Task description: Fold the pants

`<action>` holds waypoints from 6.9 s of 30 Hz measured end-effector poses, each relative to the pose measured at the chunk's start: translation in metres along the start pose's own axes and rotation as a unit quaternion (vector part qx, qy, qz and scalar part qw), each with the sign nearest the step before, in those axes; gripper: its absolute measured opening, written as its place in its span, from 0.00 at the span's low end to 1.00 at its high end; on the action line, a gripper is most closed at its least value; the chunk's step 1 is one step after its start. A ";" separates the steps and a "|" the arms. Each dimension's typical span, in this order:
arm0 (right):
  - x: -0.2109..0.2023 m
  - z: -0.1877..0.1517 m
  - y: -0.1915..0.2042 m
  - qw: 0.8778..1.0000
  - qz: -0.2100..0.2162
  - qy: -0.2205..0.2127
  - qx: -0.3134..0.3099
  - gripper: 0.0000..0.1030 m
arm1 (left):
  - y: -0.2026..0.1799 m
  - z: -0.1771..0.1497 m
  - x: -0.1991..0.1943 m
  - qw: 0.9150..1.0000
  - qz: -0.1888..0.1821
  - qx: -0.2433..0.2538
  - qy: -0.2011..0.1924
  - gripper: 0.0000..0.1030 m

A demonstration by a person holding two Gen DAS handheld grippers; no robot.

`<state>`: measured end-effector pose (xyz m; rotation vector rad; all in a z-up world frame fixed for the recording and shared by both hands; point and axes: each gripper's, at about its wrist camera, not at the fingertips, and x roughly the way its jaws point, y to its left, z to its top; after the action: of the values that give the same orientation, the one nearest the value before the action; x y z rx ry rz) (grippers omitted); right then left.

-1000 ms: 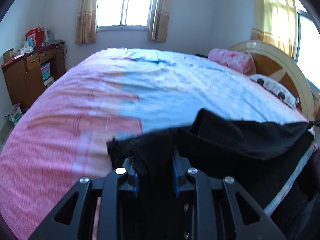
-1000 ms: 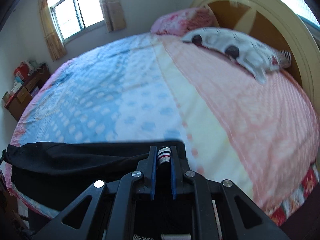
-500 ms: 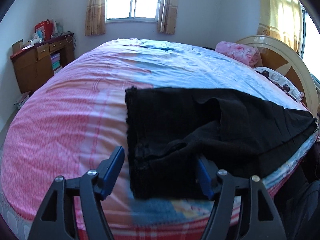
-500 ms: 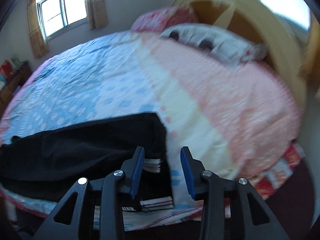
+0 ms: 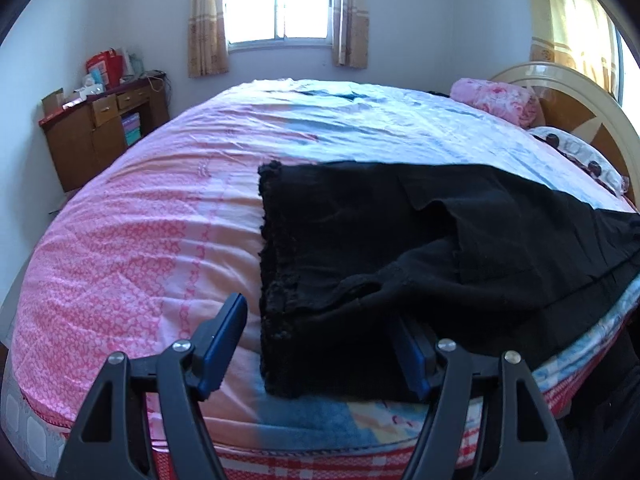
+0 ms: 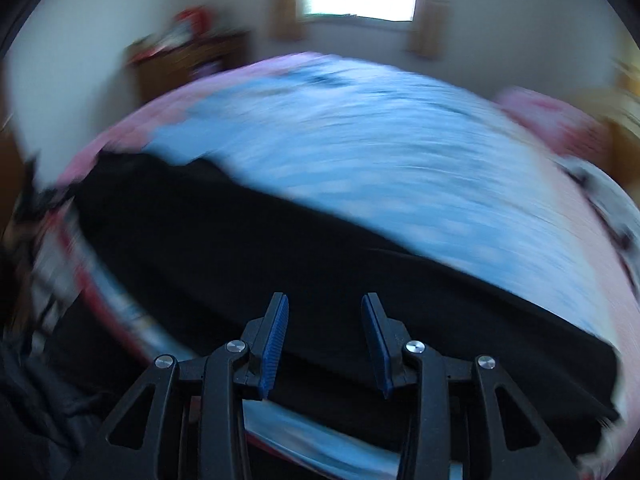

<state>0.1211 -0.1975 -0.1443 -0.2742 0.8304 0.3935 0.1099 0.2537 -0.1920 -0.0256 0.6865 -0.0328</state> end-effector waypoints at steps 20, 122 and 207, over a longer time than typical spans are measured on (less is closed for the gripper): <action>0.088 0.019 0.089 0.994 0.057 0.052 -0.081 0.06 | -0.004 0.011 -0.008 1.000 -0.023 0.003 -0.018 0.41; 0.080 0.016 -0.026 0.981 0.027 0.062 0.181 0.63 | -0.198 0.013 0.040 0.992 -0.058 0.084 0.073 1.00; -0.129 -0.178 -0.323 0.862 -0.233 -0.022 0.451 0.47 | -0.360 0.008 0.047 0.934 -0.246 0.254 0.053 1.00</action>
<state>0.0682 -0.5847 -0.1349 0.4119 0.7921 -0.4601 0.1434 -0.1078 -0.2029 0.3060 0.7500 -0.6989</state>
